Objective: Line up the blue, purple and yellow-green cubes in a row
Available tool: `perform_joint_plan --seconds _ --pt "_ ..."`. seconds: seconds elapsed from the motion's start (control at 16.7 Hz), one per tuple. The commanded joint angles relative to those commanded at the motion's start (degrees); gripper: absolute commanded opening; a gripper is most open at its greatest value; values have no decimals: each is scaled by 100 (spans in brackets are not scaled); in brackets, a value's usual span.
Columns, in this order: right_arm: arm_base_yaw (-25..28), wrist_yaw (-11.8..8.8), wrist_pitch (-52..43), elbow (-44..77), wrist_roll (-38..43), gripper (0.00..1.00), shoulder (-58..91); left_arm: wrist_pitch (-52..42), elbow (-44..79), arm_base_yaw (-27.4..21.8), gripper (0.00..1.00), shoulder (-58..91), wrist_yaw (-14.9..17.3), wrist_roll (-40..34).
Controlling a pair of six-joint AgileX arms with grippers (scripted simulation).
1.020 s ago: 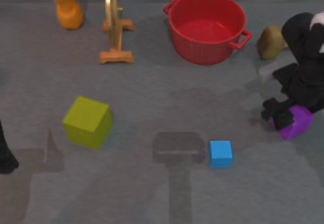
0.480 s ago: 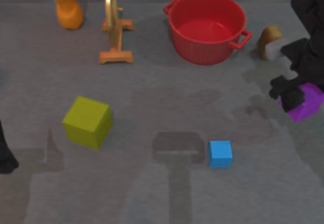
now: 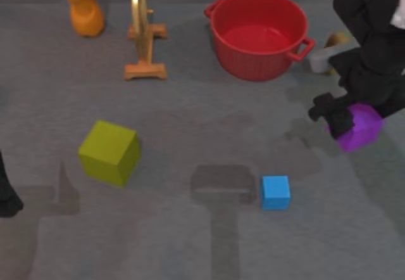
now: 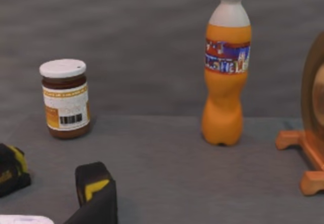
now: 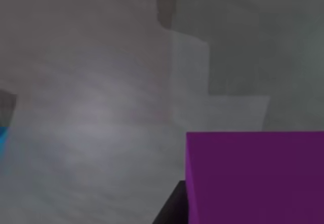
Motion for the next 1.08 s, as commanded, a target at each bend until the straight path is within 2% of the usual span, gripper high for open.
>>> perform_joint_plan --seconds 0.66,0.84,1.08 --pt "2277 84 -532 830 4327 0 335 0 0 0 100 0 0 0" --pt "2625 99 -585 933 4883 0 338 0 0 0 100 0 0 0" --pt "2674 102 -592 948 4954 0 337 0 0 0 100 0 0 0"
